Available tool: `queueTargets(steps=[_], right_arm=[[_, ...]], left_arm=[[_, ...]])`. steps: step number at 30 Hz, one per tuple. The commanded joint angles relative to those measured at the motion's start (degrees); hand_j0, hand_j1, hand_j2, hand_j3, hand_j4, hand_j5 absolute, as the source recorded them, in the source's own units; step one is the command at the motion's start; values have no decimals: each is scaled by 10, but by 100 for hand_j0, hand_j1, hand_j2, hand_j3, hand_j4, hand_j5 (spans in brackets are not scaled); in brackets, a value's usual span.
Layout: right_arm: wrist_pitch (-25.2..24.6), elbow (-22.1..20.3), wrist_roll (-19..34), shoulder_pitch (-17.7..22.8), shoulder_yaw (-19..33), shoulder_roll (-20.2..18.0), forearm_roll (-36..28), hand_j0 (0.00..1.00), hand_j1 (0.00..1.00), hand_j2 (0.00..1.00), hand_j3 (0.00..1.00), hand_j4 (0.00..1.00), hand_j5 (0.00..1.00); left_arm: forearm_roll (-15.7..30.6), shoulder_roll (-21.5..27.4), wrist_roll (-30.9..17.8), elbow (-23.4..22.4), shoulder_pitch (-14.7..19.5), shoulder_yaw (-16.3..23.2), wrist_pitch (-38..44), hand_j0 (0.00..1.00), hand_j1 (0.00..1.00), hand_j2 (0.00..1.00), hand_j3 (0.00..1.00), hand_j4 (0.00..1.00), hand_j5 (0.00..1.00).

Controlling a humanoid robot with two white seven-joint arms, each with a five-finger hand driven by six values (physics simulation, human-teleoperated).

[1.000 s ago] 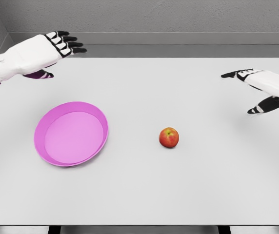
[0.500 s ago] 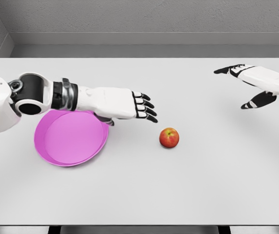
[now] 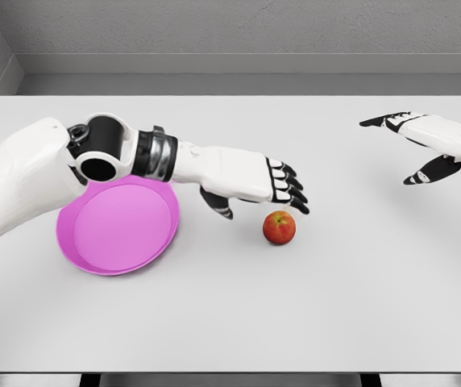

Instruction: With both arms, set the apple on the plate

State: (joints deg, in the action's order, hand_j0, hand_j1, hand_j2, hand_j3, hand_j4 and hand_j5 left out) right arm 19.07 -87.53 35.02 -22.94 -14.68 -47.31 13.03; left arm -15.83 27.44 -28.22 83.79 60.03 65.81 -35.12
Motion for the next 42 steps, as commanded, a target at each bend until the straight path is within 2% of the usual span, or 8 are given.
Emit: queueTargets(steps=[1,6,12,25,33,36,38,42], right_arm=[[-1,3,0,0,0,0,-2,100,100,100,100,100,100],[-1,3,0,0,0,3,-2,100,100,100,100,100,100],[-1,4,0,0,-1,3,-2,100,100,100,100,100,100],[-1,4,0,0,-4,2,-2,100,100,100,100,100,100],[-2,4,0,0,-4,2,-1,100,100,100,100,100,100],[-1,4,0,0,-4,3,0,100,100,100,100,100,100],[-2,4,0,0,-4,3,0,100,100,100,100,100,100],[-2,4,0,0,-4,2,0,100,100,100,100,100,100]], left_arm=[[4,-13,-2,-25,0,-3,1,100,100,100,100,100,100],[3,-16,-17,-30,-4,5,1,100,100,100,100,100,100],[-3,-57,-66,-45,-3,21,1,100,100,100,100,100,100],[-25,-107,-68,-131,-4,23,1,100,100,100,100,100,100],[-39,-118,-67,-137,-16,23,1,100,100,100,100,100,100],[-39,-123,-67,-136,-16,25,1,91,91,91,91,91,91],[-45,-123,-67,-136,-16,25,1,76,76,76,76,76,76],[-57,-123,-67,-137,-16,24,1,63,63,63,63,63,63]])
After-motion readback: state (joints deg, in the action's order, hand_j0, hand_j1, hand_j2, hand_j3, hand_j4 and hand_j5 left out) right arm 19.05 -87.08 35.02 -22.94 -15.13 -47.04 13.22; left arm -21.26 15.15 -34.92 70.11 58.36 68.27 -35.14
